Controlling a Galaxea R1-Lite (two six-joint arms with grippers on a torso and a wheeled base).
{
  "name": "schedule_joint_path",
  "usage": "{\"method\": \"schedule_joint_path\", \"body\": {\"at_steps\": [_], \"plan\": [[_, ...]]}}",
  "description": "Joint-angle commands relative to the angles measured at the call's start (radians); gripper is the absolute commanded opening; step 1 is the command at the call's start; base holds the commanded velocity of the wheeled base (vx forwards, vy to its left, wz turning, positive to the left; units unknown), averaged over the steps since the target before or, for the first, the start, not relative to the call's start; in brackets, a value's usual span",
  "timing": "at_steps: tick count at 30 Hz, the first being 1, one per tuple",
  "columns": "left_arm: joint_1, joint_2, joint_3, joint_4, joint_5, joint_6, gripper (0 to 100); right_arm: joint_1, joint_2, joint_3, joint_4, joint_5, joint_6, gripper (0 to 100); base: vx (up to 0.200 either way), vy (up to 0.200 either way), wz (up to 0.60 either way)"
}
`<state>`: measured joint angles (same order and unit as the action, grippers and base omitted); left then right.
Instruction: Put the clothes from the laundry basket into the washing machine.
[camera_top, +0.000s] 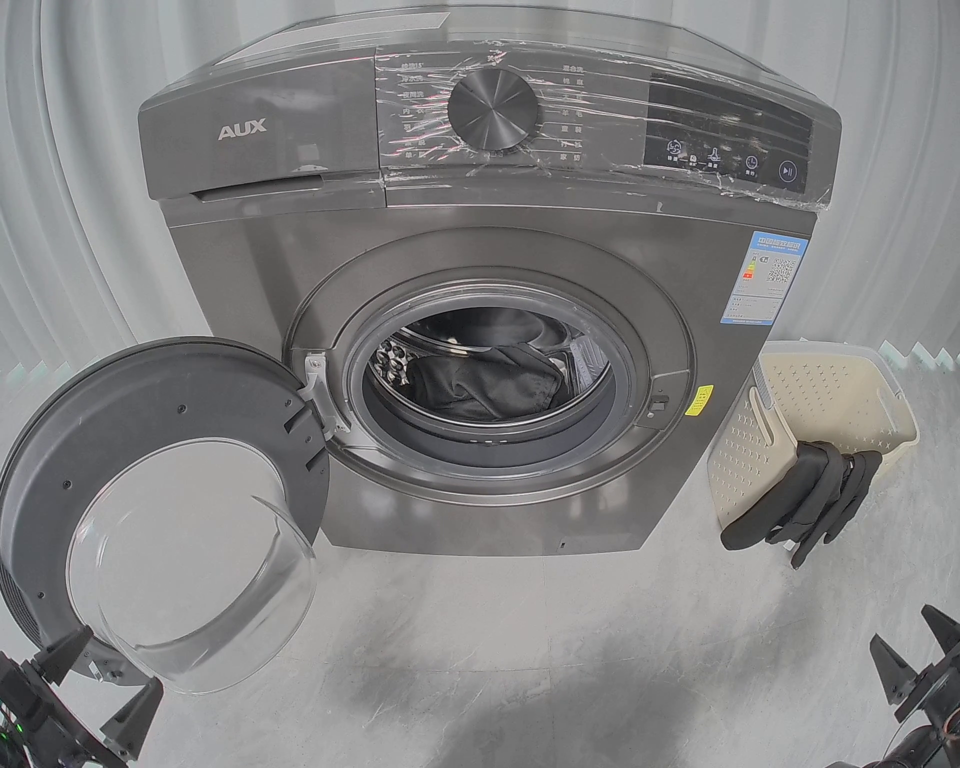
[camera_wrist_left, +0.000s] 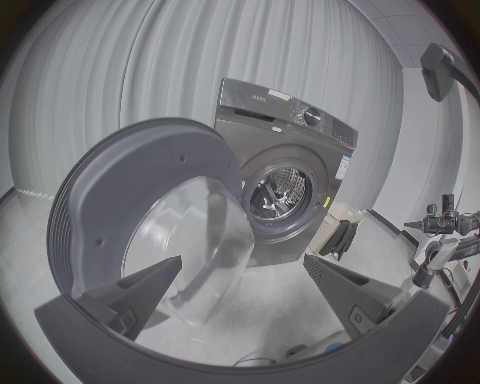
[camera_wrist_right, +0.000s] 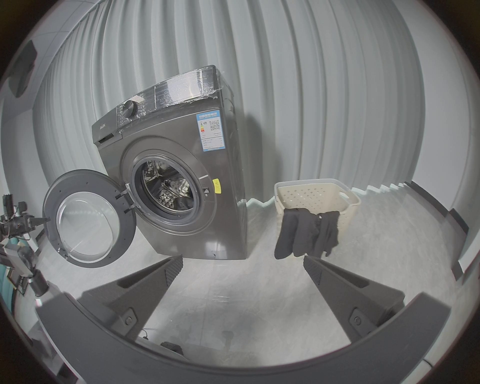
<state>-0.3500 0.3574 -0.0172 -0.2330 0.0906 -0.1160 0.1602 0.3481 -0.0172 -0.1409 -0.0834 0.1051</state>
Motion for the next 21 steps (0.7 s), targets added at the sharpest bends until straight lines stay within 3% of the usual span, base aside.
{"method": "schedule_joint_path", "body": {"at_steps": [1, 2, 3, 4, 6, 8, 9, 10, 12, 15, 18, 21], "plan": [[0.178, -0.268, 0.016, 0.176, -0.129, -0.008, 100, -0.192, -0.299, -0.017, 0.162, 0.119, -0.045, 100, 0.000, 0.000, 0.00], [0.184, -0.268, 0.017, 0.169, -0.117, -0.010, 100, -0.191, -0.299, -0.012, 0.153, 0.090, -0.062, 100, 0.000, 0.000, 0.00], [0.184, -0.268, 0.017, 0.169, -0.117, -0.010, 100, -0.191, -0.299, -0.012, 0.153, 0.090, -0.062, 100, 0.000, 0.000, 0.00], [0.201, -0.267, 0.017, 0.164, -0.097, 0.001, 100, -0.191, -0.297, 0.005, 0.126, 0.048, -0.090, 100, 0.000, 0.000, 0.00], [0.244, -0.268, 0.017, 0.165, -0.091, 0.022, 100, -0.189, -0.299, 0.013, 0.119, 0.034, -0.093, 100, 0.000, 0.000, 0.00], [0.309, -0.281, 0.017, 0.169, -0.106, 0.067, 100, -0.186, -0.307, 0.013, 0.126, 0.044, -0.107, 100, 0.000, 0.000, 0.00], [0.315, -0.282, 0.017, 0.169, -0.108, 0.070, 100, -0.185, -0.310, 0.013, 0.127, 0.047, -0.110, 100, 0.000, 0.000, 0.00], [0.371, -0.313, 0.017, 0.165, -0.149, 0.084, 100, -0.166, -0.347, 0.016, 0.147, 0.094, -0.119, 100, 0.000, 0.000, 0.00], [0.370, -0.319, 0.017, 0.165, -0.183, 0.079, 100, -0.157, -0.348, 0.011, 0.158, 0.114, -0.116, 100, 0.000, 0.000, 0.00], [0.358, -0.351, 0.011, 0.185, -0.181, 0.052, 100, -0.157, -0.348, 0.017, 0.147, 0.111, -0.107, 100, 0.000, 0.000, 0.00], [0.350, -0.357, 0.003, 0.207, -0.140, 0.070, 100, -0.157, -0.348, 0.017, 0.147, 0.113, -0.108, 100, 0.000, 0.000, 0.00], [0.348, -0.357, -0.015, 0.253, -0.137, 0.078, 100, -0.157, -0.348, 0.017, 0.145, 0.114, -0.114, 100, 0.000, 0.000, 0.00]]}}
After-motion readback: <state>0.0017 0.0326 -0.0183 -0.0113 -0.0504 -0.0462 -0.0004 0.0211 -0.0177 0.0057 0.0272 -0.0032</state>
